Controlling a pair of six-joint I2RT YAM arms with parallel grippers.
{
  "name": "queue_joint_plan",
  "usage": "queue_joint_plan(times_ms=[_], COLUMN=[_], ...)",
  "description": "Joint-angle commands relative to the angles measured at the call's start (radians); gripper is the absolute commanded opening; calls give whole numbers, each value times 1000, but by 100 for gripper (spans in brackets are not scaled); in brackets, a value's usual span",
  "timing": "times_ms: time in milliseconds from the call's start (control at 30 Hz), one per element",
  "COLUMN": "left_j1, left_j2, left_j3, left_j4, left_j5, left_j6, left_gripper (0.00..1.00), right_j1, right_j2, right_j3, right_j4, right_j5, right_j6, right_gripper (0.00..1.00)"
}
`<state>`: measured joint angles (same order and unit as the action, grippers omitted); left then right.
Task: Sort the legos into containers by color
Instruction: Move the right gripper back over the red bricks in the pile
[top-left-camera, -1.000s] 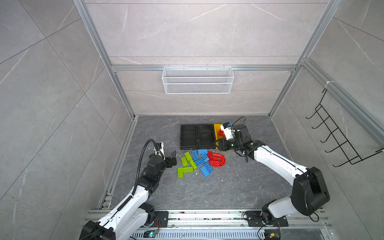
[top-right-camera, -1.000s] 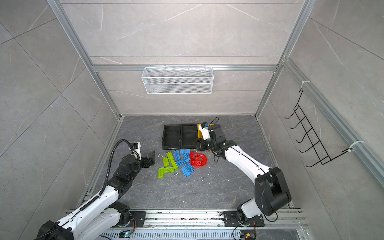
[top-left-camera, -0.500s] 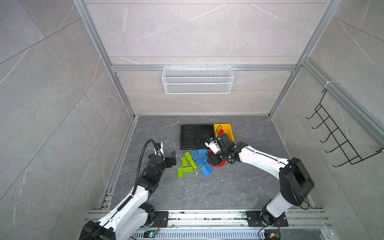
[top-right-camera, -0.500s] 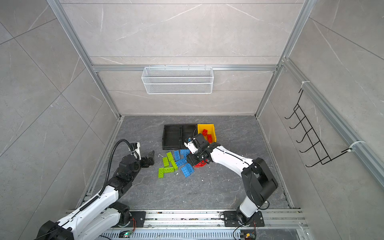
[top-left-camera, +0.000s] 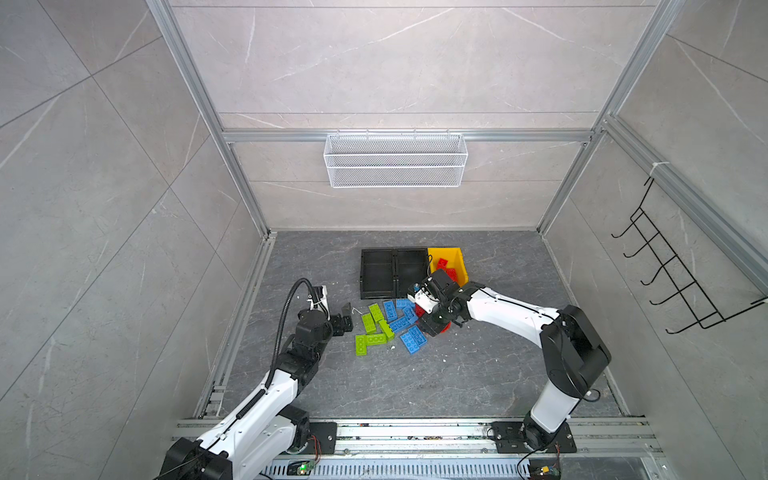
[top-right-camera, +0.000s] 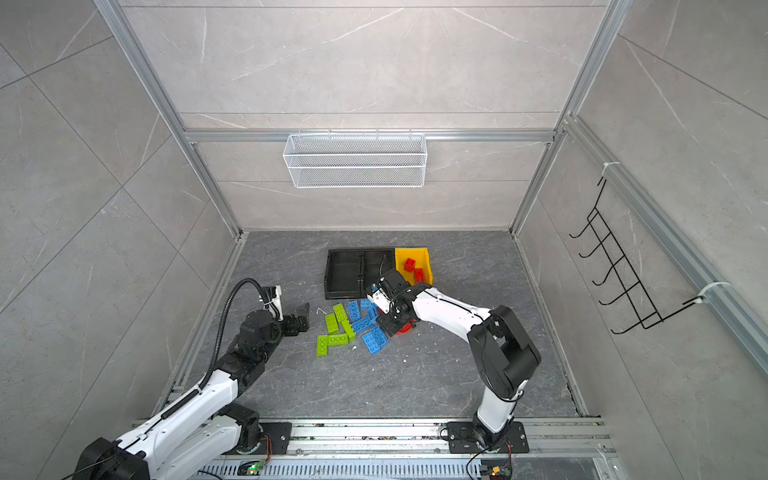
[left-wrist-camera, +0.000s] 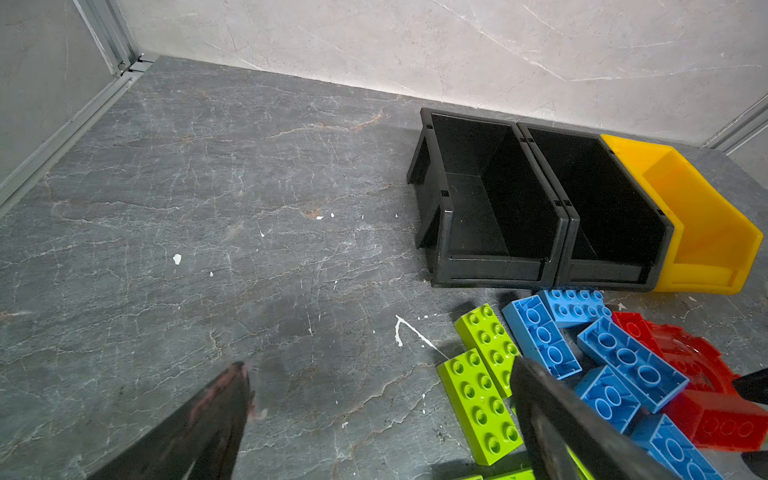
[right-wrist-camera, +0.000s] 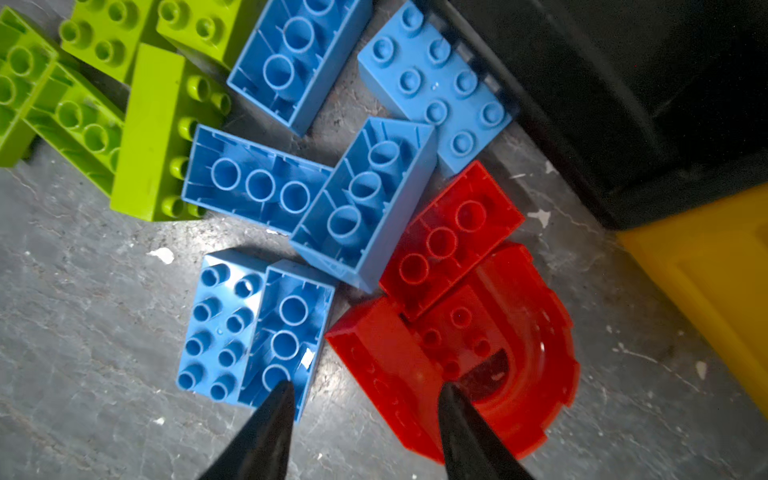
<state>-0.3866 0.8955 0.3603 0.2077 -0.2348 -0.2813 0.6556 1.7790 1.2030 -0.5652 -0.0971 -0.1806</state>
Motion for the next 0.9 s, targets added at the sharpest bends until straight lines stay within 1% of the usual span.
queue_joint_plan(times_ms=[0, 167, 367, 567, 700, 867], left_j1=[1, 1, 1, 1, 1, 0], left_j2=[-20, -10, -3, 4, 0, -5], left_j3=[21, 21, 21, 26, 22, 22], left_j4=[16, 19, 24, 24, 22, 23], left_j5=[-17, -31, -23, -16, -23, -19], left_j6=[2, 5, 3, 2, 3, 2], left_gripper=[99, 99, 99, 99, 99, 99], right_j1=[7, 8, 7, 8, 8, 8], right_j2=[48, 68, 71, 88, 84, 16], right_j3=[40, 63, 46, 50, 38, -25], right_j4=[-21, -34, -29, -35, -34, 30], right_j5=[9, 18, 18, 69, 75, 66], right_j6=[-51, -69, -63, -45, -4, 107], right_gripper=[58, 57, 56, 55, 51, 47])
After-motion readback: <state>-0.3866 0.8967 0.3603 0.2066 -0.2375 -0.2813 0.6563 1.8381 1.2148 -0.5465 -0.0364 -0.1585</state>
